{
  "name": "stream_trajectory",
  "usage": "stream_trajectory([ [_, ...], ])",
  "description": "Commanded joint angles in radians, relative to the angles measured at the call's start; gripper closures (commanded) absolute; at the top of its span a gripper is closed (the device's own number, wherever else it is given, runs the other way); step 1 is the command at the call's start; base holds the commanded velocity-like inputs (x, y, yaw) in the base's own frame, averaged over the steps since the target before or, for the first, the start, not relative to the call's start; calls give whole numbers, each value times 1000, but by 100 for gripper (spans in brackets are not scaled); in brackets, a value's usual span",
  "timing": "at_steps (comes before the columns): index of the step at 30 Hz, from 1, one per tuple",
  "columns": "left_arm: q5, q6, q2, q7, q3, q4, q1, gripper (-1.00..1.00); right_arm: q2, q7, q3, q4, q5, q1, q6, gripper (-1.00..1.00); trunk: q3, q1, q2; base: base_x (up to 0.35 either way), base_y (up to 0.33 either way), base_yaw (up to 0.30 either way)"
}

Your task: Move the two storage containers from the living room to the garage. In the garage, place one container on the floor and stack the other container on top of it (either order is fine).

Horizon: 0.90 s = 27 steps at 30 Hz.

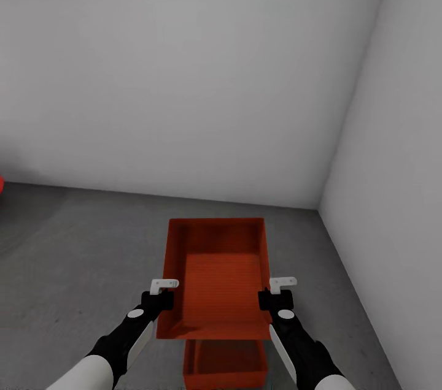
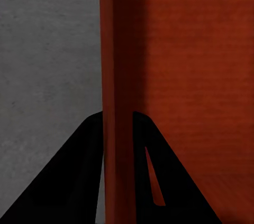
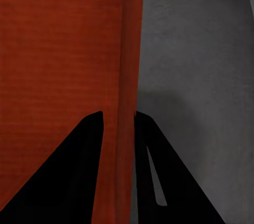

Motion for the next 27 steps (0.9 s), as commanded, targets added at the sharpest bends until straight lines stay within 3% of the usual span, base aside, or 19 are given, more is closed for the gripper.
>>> stream_trajectory([
  [1,15,-2,-1,-8,-40,5,0,100,29,2,52,-22,13,0,2,100,-3,0,-1,0,0,0],
  [27,15,-2,-1,-7,-40,5,0,100,29,1,52,-23,13,0,2,100,-38,0,-1,0,0,0],
])
